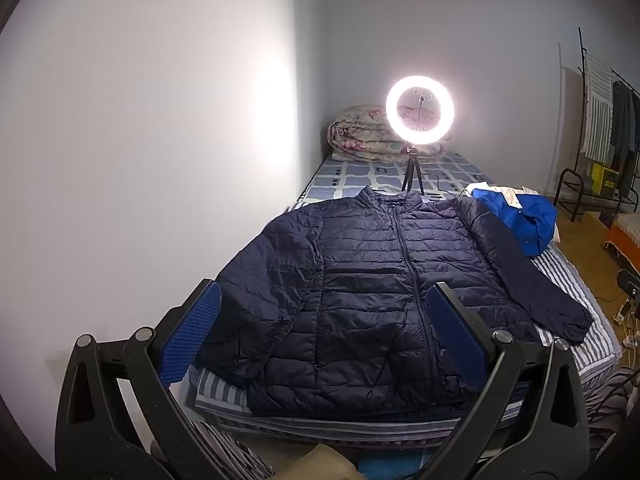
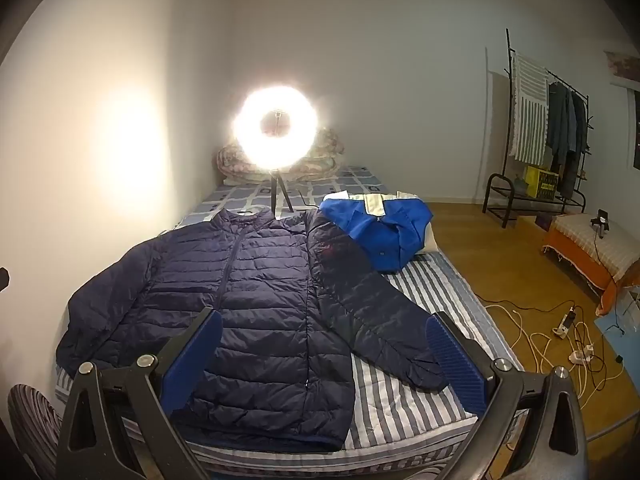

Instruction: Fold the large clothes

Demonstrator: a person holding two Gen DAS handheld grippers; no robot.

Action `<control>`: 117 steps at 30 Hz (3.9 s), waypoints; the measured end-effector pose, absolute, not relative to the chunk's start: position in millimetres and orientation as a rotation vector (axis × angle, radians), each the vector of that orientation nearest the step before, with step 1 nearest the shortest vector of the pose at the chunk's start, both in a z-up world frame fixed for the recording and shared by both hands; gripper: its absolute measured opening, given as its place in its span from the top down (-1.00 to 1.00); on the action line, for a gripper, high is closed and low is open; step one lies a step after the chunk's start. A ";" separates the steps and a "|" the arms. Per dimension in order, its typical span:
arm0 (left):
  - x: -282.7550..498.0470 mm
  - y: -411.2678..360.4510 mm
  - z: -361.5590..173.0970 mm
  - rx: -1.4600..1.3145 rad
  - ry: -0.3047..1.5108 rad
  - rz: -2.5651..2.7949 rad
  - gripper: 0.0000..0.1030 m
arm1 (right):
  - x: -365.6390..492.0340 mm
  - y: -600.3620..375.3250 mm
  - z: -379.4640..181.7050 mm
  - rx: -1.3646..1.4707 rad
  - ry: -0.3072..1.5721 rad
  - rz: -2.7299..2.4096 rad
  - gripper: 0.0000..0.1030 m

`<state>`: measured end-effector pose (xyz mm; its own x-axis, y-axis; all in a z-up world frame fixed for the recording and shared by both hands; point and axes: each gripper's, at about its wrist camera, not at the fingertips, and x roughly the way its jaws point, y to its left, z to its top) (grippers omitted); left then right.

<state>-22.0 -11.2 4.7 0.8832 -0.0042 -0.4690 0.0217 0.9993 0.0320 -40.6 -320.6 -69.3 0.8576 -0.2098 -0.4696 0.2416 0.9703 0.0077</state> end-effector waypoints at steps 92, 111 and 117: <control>-76.4 102.8 -78.0 -0.144 0.628 0.194 -0.59 | 104.0 33.2 -193.0 -0.428 0.718 1.016 0.03; -86.2 140.1 -92.6 -0.221 0.675 0.304 -0.58 | 146.0 146.7 -322.3 -0.675 0.924 1.062 0.04; -77.3 135.4 -93.9 -0.209 0.680 0.291 -0.58 | 146.1 150.5 -318.3 -0.654 0.936 1.081 0.83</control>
